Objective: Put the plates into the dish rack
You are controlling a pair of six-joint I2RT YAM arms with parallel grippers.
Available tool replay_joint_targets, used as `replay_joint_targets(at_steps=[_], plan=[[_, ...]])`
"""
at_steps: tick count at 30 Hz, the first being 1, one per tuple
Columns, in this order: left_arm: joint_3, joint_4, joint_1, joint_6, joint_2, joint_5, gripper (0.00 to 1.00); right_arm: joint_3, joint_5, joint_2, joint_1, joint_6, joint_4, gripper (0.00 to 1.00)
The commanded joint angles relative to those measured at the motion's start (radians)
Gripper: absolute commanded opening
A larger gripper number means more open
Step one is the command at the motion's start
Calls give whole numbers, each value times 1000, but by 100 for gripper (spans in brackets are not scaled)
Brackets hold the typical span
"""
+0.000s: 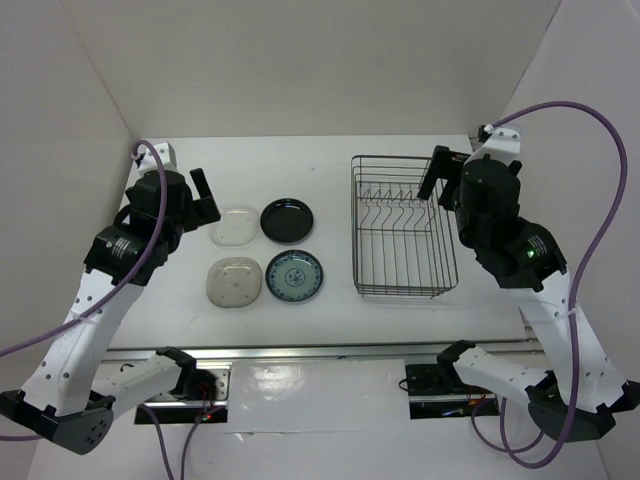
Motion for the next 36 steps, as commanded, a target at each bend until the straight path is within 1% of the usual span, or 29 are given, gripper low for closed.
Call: replay_joint_targets(at_steps=[1, 6, 10, 11, 12, 15, 16, 18, 19, 21, 22, 24, 26, 29, 30, 31, 32, 34, 36], plan=[[18, 18, 4, 2, -12, -5, 100, 3, 17, 6, 8, -7, 20, 100], [8, 18, 4, 2, -12, -6, 100, -23, -59, -29, 8, -18, 67, 100], [-47, 32, 13, -41, 21, 4, 100, -48, -127, -14, 8, -18, 77, 100], [-88, 61, 38, -41, 35, 22, 100, -57, -127, -5, 8, 2, 89, 100], [-103, 72, 51, -73, 72, 65, 100, -86, -139, -5, 8, 15, 98, 100], [-122, 101, 110, -125, 127, 157, 100, -158, -225, -17, 8, 48, 175, 100], [-133, 116, 119, -136, 148, 183, 100, -213, -275, -32, 8, 57, 198, 100], [-142, 127, 150, -173, 173, 183, 100, -273, -325, -55, 8, 77, 274, 100], [-142, 141, 162, -182, 205, 195, 100, -334, -380, -55, 8, 88, 303, 100], [-153, 153, 203, -194, 248, 218, 100, -397, -443, -55, 8, 88, 371, 100], [-153, 162, 219, -194, 271, 227, 100, -408, -493, -42, 8, 88, 386, 100], [-153, 182, 263, -208, 329, 237, 100, -418, -523, -3, 8, 88, 405, 100], [-162, 242, 294, -208, 384, 249, 99, -418, -561, 17, 27, 88, 417, 100], [-151, 290, 320, -197, 454, 313, 99, -427, -570, 27, 39, 78, 428, 100], [-151, 325, 332, -187, 475, 333, 95, -427, -570, 27, 51, 78, 428, 100], [-151, 325, 332, -187, 516, 343, 95, -427, -570, 27, 51, 67, 428, 100], [-142, 334, 332, -196, 538, 343, 95, -427, -561, 27, 60, 67, 428, 100], [-142, 345, 332, -205, 592, 343, 91, -427, -561, 18, 60, 56, 428, 100], [-142, 345, 341, -205, 615, 333, 91, -427, -561, 18, 60, 56, 428, 100]])
